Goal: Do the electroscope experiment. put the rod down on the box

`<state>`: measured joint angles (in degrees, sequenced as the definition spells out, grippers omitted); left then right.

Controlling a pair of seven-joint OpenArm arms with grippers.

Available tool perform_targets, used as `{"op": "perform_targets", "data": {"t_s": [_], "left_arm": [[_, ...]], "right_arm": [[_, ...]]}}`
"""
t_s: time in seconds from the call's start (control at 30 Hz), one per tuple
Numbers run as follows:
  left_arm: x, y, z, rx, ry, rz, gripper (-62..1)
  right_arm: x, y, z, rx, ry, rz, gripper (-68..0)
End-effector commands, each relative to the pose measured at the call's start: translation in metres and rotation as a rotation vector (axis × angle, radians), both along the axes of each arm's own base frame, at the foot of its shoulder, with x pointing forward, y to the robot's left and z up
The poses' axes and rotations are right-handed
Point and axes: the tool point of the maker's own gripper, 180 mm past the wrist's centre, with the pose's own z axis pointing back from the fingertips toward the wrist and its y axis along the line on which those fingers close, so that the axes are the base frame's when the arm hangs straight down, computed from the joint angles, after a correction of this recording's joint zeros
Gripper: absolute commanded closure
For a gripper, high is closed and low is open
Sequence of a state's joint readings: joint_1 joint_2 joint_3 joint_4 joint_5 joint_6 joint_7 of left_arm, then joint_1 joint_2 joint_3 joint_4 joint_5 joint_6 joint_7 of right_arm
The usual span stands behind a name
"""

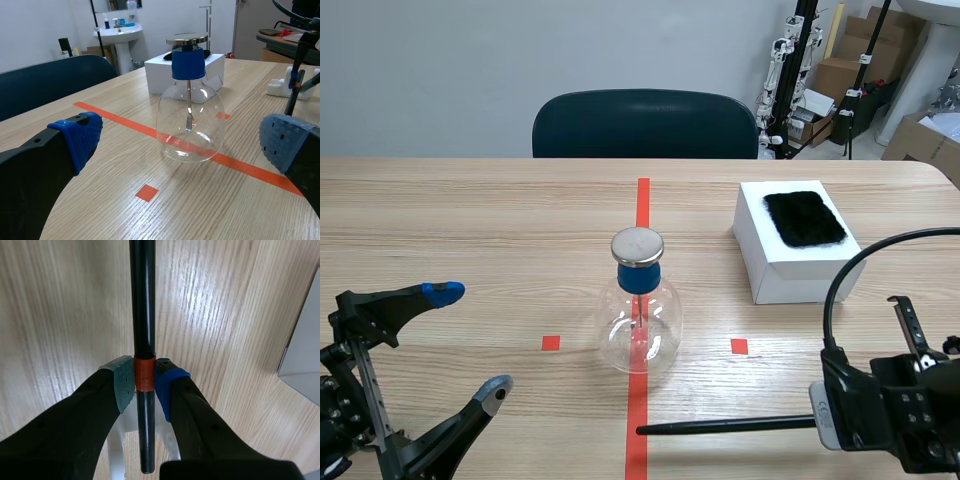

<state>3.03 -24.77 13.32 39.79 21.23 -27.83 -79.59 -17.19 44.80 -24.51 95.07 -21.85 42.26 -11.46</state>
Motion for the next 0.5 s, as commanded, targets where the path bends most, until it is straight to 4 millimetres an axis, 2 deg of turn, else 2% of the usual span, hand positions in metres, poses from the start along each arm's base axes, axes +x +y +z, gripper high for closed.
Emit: {"op": "perform_targets", "data": {"t_s": [0.0,0.47], "left_arm": [[0.002,0.003,0.007,-0.019,-0.025,0.009,-62.3],[0.002,0.003,0.007,-0.019,-0.025,0.009,-62.3]], "right_arm": [[0.009,0.002,0.005,0.009,-0.02,-0.005,-0.6],[0.007,0.003,-0.007,0.006,0.005,-0.015,-0.6]]}}
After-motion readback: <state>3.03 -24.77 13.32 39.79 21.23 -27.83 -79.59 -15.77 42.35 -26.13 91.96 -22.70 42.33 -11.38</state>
